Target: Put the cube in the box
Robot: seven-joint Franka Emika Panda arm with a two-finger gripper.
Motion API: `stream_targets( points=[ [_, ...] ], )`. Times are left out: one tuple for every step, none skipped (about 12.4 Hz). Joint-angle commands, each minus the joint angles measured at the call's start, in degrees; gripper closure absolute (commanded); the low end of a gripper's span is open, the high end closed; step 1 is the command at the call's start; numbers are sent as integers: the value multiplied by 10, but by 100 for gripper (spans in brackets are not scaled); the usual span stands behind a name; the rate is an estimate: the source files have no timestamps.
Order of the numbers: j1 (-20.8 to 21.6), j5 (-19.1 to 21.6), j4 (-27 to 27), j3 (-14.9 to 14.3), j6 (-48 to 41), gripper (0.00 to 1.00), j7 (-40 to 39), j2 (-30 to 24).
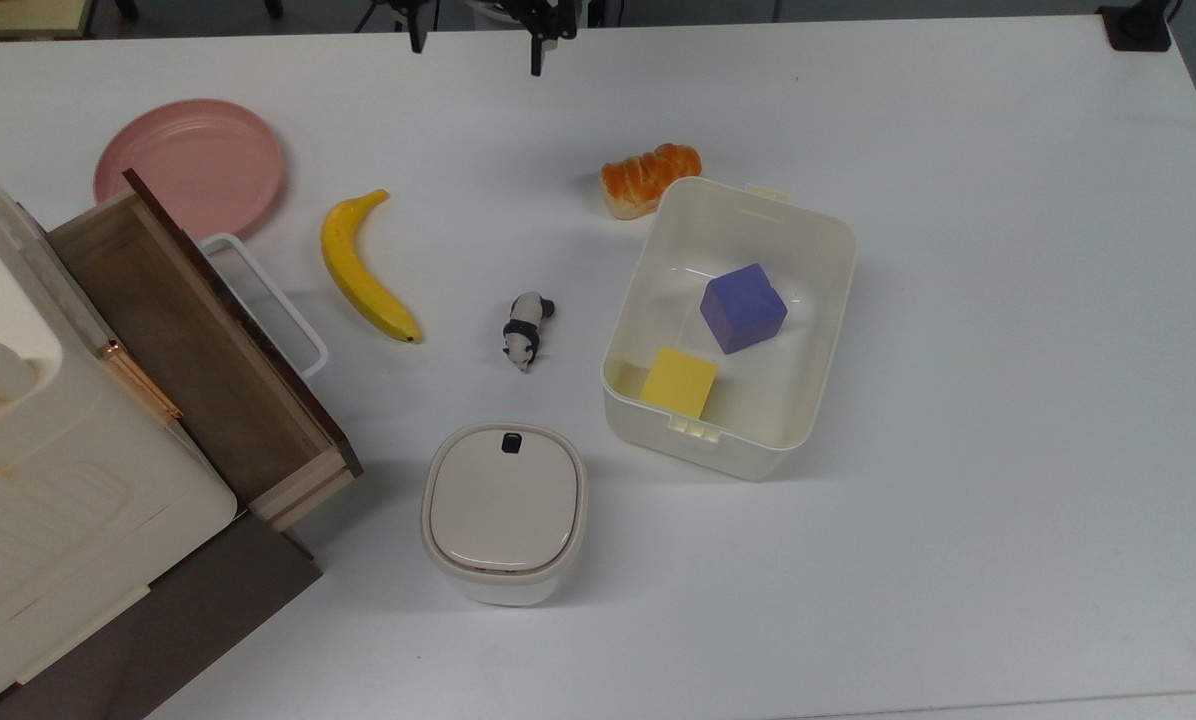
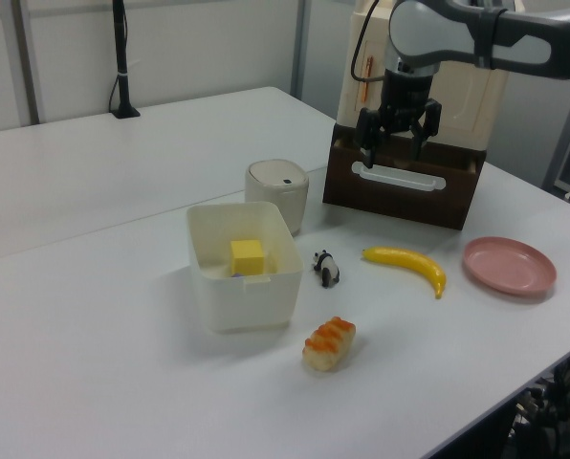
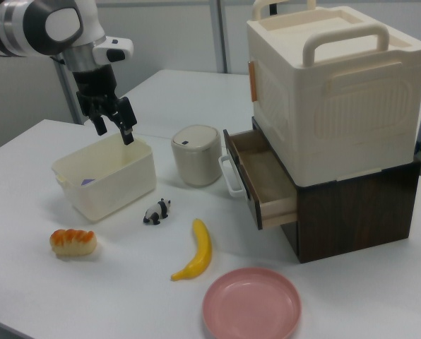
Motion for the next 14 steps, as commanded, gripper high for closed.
stream_targets(
  points=[
    [-14, 41, 6, -3, 0, 0, -8, -14],
    [-18, 52, 7, -4, 3, 0, -9, -12],
    [-25, 62, 7, -4, 14, 0, -8, -9],
    [-26, 69, 14, -4, 14, 0, -10, -7],
    [-25, 72, 18, -4, 15, 0, -9, 4],
    [-25, 74, 31, -4, 14, 0, -8, 16],
    [-25, 74, 34, -4, 15, 0, -8, 19],
    [-25, 74, 34, -4, 15, 0, -9, 19],
    [-25, 74, 34, -4, 15, 0, -8, 20],
    [-25, 74, 34, -4, 15, 0, -8, 20],
    [-25, 74, 32, -4, 15, 0, -10, 20],
    [-25, 74, 32, -3, 15, 0, -12, 20],
    [-25, 74, 32, -4, 15, 0, -13, 20],
    [-25, 74, 32, -3, 15, 0, -13, 20]
  ],
)
